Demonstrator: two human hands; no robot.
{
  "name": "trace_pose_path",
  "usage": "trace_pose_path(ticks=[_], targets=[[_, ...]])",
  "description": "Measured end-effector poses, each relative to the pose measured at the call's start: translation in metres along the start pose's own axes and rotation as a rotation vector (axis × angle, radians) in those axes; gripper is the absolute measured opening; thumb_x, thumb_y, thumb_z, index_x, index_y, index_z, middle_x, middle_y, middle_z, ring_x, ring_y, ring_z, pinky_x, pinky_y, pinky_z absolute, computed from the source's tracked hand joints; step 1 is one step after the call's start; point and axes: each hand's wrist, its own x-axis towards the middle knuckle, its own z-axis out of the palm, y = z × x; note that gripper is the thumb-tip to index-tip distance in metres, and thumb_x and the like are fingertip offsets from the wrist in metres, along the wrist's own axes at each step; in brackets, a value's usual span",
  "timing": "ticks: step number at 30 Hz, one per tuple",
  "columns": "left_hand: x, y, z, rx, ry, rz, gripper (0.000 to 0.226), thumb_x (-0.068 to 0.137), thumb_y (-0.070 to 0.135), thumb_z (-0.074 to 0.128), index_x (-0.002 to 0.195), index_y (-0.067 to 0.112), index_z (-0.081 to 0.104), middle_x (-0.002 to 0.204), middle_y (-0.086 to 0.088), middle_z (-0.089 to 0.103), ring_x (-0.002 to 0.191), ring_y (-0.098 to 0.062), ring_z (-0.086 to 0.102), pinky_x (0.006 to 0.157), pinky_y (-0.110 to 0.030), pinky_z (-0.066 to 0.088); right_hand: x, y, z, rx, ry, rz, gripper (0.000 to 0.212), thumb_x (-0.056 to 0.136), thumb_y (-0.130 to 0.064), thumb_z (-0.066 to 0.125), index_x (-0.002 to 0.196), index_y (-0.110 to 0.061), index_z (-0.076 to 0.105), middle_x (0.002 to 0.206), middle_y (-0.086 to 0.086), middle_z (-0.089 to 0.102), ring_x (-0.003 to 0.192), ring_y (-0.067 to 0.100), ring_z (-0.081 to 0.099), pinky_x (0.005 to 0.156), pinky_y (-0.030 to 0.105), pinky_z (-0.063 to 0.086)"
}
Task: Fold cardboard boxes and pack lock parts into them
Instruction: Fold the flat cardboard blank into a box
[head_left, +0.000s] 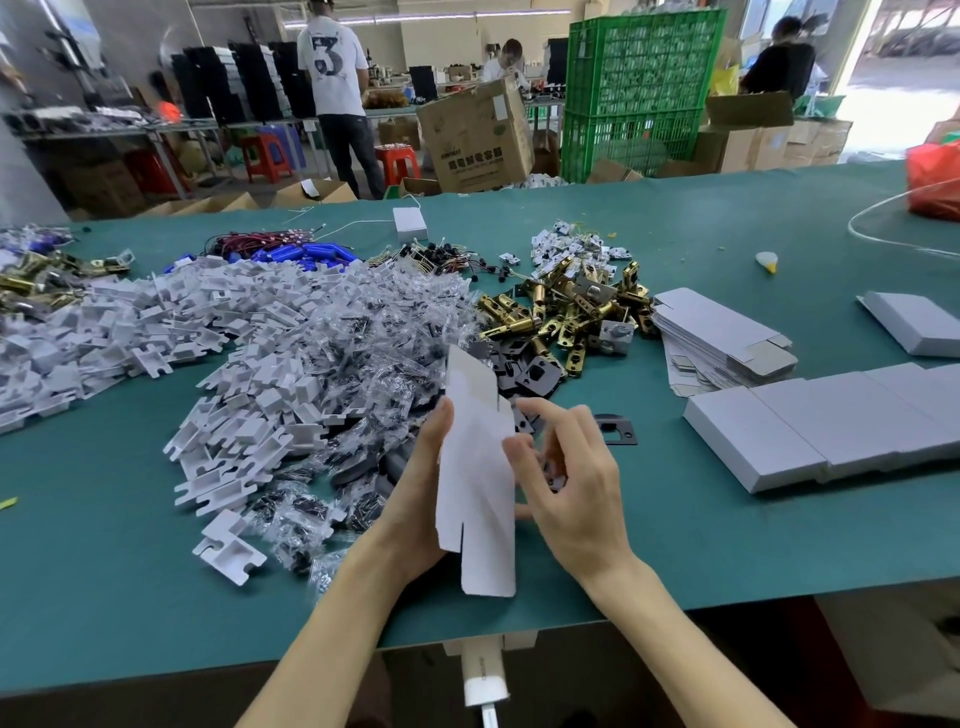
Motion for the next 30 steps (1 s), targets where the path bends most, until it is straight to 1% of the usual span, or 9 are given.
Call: trace_pose_path(ticks=[3,6,11,16,20,22,26,28,30], targets=[[0.000,-0.002,0.001,0.059,-0.059,-0.063,0.082,0.073,0.084,0.068,0.128,0.024,0.074,0.125,-0.012,0.074,0.109,-0.026,0.073,0.086,-0.037,0.060,-0.001,0.000,0.002,-0.024,-0.043,-0.029,0.054,0.101,-0.052,0.052,0.135,-0.010,0.059,0.115,-0.005,0.043,0.099,0.006,0.056,0.075,0.021,0.056],[0.000,-0.002,0.002,0.038,-0.074,-0.083,0.080,0.073,0.083,0.071,0.130,0.026,0.072,0.121,-0.012,0.074,0.101,-0.026,0.074,0.083,-0.040,0.061,-0.001,0.001,0.003,-0.033,-0.061,-0.036,0.055,0.104,-0.055,0.045,0.135,-0.012,0.060,0.122,-0.007,0.045,0.115,0.017,0.051,0.084,0.037,0.057],[-0.001,-0.003,0.007,0.014,-0.092,-0.112,0.079,0.078,0.084,0.064,0.130,0.025,0.071,0.120,-0.011,0.075,0.098,-0.027,0.075,0.080,-0.045,0.062,0.001,0.002,0.001,-0.031,-0.028,-0.012,0.056,0.106,-0.055,0.038,0.127,-0.012,0.067,0.119,-0.014,0.050,0.119,0.010,0.050,0.100,0.018,0.042],[0.003,-0.005,0.003,0.085,-0.103,-0.102,0.082,0.069,0.087,0.069,0.126,0.028,0.074,0.116,-0.011,0.076,0.094,-0.028,0.076,0.078,-0.041,0.062,0.003,0.003,0.000,0.002,-0.045,0.041,0.030,0.103,-0.039,0.049,0.114,-0.018,0.067,0.111,-0.013,0.055,0.110,0.011,0.054,0.092,0.019,0.044],[0.002,-0.010,0.000,0.133,0.055,-0.139,0.133,0.038,0.094,0.079,0.148,0.021,0.056,0.147,-0.019,0.058,0.124,-0.035,0.061,0.111,-0.055,0.048,0.004,0.002,-0.002,0.074,-0.029,0.126,0.025,0.100,-0.041,0.050,0.103,-0.018,0.062,0.101,-0.006,0.058,0.096,0.013,0.058,0.081,0.022,0.046],[-0.001,-0.011,0.001,0.135,0.075,-0.137,0.143,0.034,0.092,0.081,0.151,0.017,0.051,0.153,-0.022,0.051,0.125,-0.036,0.057,0.114,-0.056,0.043,0.004,0.001,-0.004,0.137,-0.019,0.185,0.026,0.100,-0.045,0.050,0.099,-0.022,0.059,0.093,-0.003,0.060,0.079,0.015,0.061,0.068,0.024,0.046],[0.002,-0.010,0.006,0.144,0.092,-0.186,0.140,0.036,0.090,0.084,0.148,0.011,0.054,0.144,-0.027,0.058,0.110,-0.035,0.066,0.093,-0.048,0.055,0.003,-0.003,-0.007,0.332,-0.043,0.274,0.027,0.101,-0.048,0.051,0.090,-0.024,0.056,0.067,-0.008,0.056,0.038,0.013,0.050,0.040,0.021,0.038],[0.003,-0.010,0.007,0.137,0.079,-0.208,0.132,0.038,0.089,0.085,0.142,0.010,0.058,0.130,-0.024,0.067,0.098,-0.032,0.072,0.081,-0.042,0.059,0.004,-0.004,-0.009,0.392,-0.043,0.285,0.028,0.101,-0.047,0.052,0.080,-0.029,0.057,0.066,-0.012,0.049,0.039,0.007,0.047,0.038,0.020,0.037],[0.005,-0.009,0.008,0.129,0.054,-0.215,0.122,0.039,0.087,0.087,0.133,0.012,0.063,0.116,-0.017,0.073,0.091,-0.029,0.075,0.075,-0.039,0.060,0.005,-0.005,-0.009,0.385,-0.058,0.279,0.032,0.099,-0.049,0.054,0.069,-0.036,0.054,0.073,-0.012,0.044,0.055,0.005,0.047,0.053,0.017,0.039]])
